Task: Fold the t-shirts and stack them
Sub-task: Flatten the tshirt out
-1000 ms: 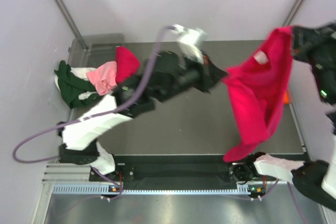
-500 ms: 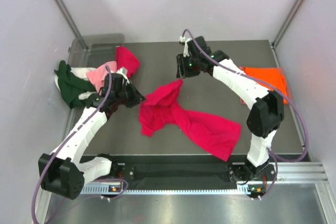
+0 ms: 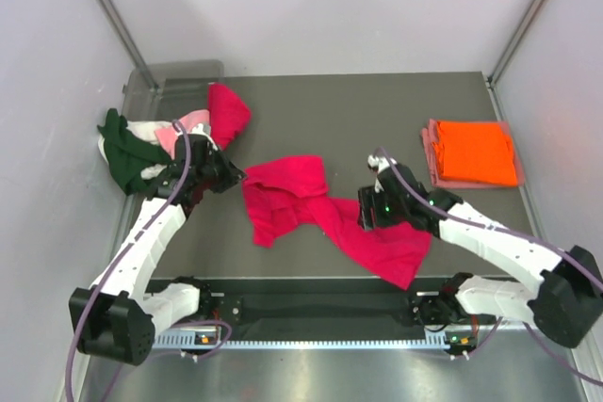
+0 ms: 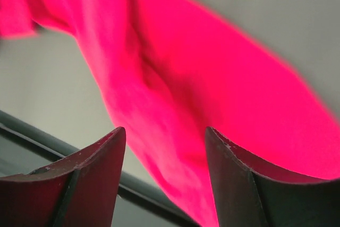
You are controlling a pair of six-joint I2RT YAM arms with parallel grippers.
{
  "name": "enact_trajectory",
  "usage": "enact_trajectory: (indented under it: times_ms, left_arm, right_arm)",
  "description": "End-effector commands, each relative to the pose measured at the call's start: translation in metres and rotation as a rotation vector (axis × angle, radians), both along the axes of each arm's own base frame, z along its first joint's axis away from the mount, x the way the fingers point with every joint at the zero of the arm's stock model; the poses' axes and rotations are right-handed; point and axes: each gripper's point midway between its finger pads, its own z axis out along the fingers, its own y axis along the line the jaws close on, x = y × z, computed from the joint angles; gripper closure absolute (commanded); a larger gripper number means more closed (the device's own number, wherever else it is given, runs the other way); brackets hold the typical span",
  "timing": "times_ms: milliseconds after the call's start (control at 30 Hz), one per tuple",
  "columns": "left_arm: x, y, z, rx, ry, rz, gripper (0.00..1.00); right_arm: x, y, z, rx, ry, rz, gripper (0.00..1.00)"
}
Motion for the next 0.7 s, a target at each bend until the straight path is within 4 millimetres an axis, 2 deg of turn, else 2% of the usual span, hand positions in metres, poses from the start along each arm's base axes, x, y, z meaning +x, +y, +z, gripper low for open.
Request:
enact_trajectory:
  times_ms: [0,33,67,200,333,433,533,667]
  left_arm:
    - [0.013,0.024,-0.001,0.061,-0.013,0.125,1.0]
    - [0.014,0.032,-0.005,0.07,-0.006,0.18,1.0]
    - [0.013,0.033,-0.01,0.067,-0.004,0.19,1.0]
    - [0.012,0.039,-0.012,0.068,-0.031,0.228,1.0]
    - [0.013,0.041,-0.014,0.092,-0.018,0.215,1.0]
    - [0.014,0.044,-0.015,0.099,-0.015,0.225,1.0]
    - [0.014,0.046,-0.012,0.096,-0.026,0.23,1.0]
    - [0.014,0.049,-0.018,0.101,-0.005,0.241,1.0]
  right_arm:
    - [-0.019,-0.02,-0.012,-0.026,0.0,-0.132,0.39]
    - [-0.023,-0.032,-0.013,-0.052,-0.008,-0.173,0.39]
    - [-0.029,-0.039,-0.023,-0.071,0.009,-0.189,0.39]
    - [-0.037,-0.046,-0.035,-0.066,0.022,-0.222,0.37]
    - [-0.044,-0.034,-0.049,-0.083,0.057,-0.183,0.36]
    - [-0.049,-0.025,-0.057,-0.101,0.062,-0.167,0.42]
    - [-0.048,-0.024,-0.064,-0.124,0.064,-0.182,0.56]
    - [-0.04,-0.027,-0.051,-0.137,0.025,-0.211,0.92]
